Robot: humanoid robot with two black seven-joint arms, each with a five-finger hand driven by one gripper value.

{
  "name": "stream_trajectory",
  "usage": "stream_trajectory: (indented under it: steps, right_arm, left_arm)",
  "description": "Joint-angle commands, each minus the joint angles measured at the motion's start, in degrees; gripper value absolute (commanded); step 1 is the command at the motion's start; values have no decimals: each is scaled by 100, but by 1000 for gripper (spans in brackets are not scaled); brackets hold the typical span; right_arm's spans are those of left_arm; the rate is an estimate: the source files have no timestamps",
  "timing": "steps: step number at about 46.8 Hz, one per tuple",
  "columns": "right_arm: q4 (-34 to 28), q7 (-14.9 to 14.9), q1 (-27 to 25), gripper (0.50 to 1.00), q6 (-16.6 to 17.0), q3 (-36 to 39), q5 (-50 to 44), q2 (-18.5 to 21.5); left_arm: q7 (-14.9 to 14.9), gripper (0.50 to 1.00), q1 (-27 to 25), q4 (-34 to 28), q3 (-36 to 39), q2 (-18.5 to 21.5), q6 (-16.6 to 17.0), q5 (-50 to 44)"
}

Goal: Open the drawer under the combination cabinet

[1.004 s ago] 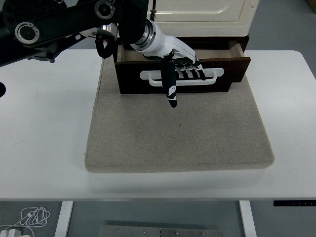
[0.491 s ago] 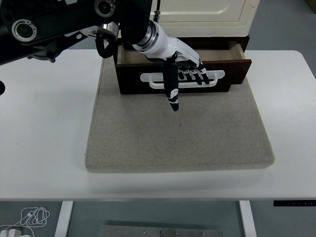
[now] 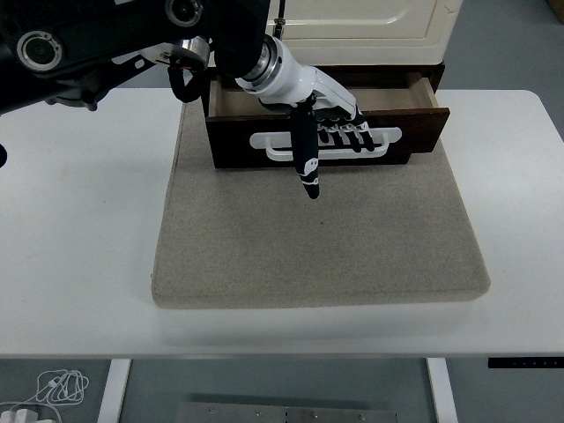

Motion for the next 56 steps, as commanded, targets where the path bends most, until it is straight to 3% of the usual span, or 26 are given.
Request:
stream_trajectory:
  steps: [1,56]
  right_arm:
    - [0,0,6,926,0,0,-3,0]
    - [0,0,-3,926,0,0,-3,0]
  left_arm:
    - [1,1000,-2,0,1,0,2,-47]
    - [9,1000,-11,-96,71,131,2,-74]
